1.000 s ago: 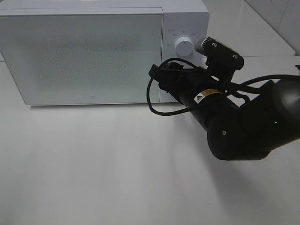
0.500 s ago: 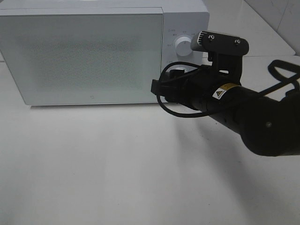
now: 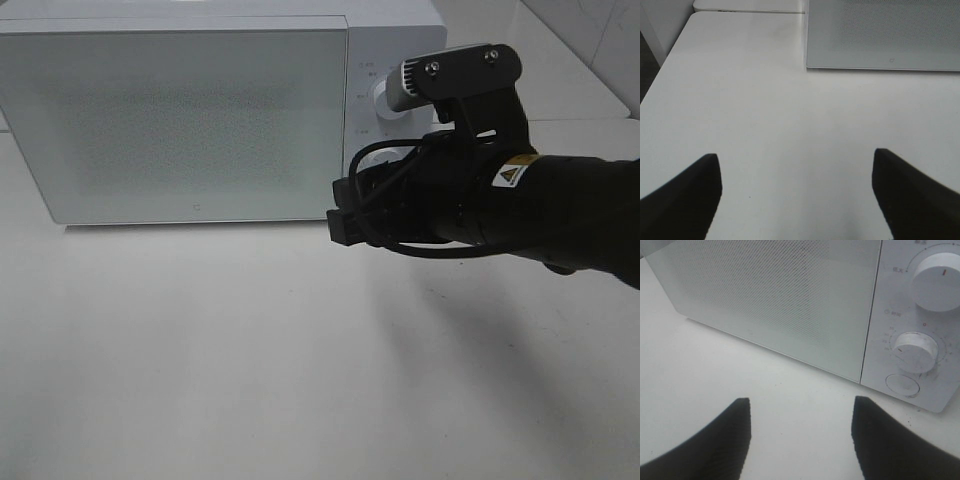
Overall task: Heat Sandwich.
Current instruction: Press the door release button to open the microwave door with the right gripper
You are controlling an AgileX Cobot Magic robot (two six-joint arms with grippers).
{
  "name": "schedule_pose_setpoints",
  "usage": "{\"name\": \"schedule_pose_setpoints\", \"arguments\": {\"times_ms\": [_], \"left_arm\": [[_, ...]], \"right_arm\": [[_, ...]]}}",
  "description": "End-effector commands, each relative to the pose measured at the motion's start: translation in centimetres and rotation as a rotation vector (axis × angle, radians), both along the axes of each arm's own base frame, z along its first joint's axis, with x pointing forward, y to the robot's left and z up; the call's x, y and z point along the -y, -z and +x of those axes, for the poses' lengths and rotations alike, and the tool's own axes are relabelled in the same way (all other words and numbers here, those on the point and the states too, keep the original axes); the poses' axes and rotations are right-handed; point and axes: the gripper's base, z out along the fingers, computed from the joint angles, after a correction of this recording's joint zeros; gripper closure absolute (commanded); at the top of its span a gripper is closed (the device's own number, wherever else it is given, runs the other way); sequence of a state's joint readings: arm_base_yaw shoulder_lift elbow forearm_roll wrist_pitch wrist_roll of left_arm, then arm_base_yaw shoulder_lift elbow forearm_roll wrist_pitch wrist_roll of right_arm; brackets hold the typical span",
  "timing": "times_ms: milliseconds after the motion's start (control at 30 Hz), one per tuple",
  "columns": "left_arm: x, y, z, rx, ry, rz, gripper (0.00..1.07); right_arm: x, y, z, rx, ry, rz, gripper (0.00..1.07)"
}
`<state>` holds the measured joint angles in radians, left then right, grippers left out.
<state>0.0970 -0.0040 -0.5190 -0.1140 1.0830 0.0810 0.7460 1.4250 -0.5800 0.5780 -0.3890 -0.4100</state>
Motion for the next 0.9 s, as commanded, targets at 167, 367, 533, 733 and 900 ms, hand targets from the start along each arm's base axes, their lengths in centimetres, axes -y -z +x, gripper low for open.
{"name": "schedule_pose_setpoints", "arguments": {"times_ms": [167, 367, 533, 733, 900], "left_arm": [[0.0, 0.0, -0.3, 0.035, -0.005, -0.004, 0.28], [0.0, 0.0, -0.3, 0.035, -0.005, -0.004, 0.28], [0.0, 0.0, -0.3, 0.035, -0.005, -0.004, 0.28], [0.0, 0.0, -0.3, 0.035, -0.005, -0.004, 0.28], [0.0, 0.0, -0.3, 0.035, -0.005, -0.004, 0.28]], "right_arm": [[2.0, -1.0, -0.7, -0.077, -0.057, -0.061, 0.49], [5.0, -1.3, 0.0, -0.201, -0.040, -0.139, 0.49], [7.7, -2.0, 0.7, -0.330, 0.050, -0.226, 0.49], [12.7, -2.3, 1.2, -0.508, 0.292, -0.327, 0.49], [16.4, -2.1, 0.1, -0.680, 0.440, -0.344, 0.49]]}}
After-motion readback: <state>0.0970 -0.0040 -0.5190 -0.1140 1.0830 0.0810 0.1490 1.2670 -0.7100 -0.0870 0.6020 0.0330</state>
